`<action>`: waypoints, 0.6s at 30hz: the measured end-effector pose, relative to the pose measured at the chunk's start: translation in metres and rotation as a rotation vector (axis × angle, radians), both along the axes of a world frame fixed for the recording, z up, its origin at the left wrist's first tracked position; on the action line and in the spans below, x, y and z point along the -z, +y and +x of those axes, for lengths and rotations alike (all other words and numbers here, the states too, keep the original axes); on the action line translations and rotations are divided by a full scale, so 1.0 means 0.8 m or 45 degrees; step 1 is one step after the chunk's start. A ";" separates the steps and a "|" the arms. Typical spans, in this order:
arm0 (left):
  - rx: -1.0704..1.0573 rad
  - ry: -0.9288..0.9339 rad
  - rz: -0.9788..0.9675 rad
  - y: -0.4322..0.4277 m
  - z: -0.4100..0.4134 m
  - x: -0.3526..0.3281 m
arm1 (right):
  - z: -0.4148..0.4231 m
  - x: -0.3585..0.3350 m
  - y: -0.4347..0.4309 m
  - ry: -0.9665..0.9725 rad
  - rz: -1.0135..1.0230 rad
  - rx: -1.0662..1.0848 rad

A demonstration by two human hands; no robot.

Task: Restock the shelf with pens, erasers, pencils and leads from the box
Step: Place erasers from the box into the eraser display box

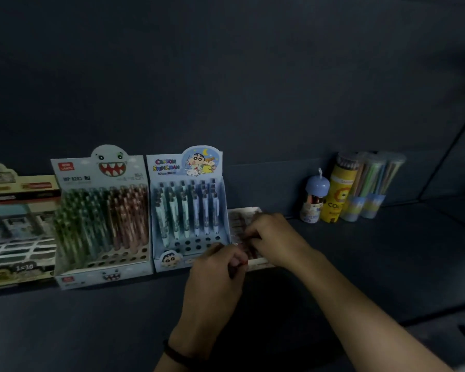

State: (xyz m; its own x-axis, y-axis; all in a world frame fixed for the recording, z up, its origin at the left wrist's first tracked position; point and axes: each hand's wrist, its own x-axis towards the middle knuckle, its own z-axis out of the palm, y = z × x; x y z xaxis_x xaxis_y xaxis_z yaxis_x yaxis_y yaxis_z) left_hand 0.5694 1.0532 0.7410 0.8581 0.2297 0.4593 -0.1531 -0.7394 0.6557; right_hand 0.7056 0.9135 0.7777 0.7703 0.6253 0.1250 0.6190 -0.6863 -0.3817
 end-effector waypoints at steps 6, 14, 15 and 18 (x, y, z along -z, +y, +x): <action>0.169 -0.053 0.096 -0.016 -0.012 -0.009 | -0.074 -0.024 -0.079 -0.144 0.496 0.359; 0.887 0.031 0.317 -0.142 -0.085 -0.027 | -0.315 0.052 -0.266 -0.073 0.575 0.980; 0.987 0.050 0.362 -0.174 -0.100 -0.018 | -0.345 0.067 -0.292 -0.034 0.589 1.075; 1.251 0.195 0.497 -0.276 -0.147 0.023 | -0.437 0.128 -0.380 0.121 0.554 1.335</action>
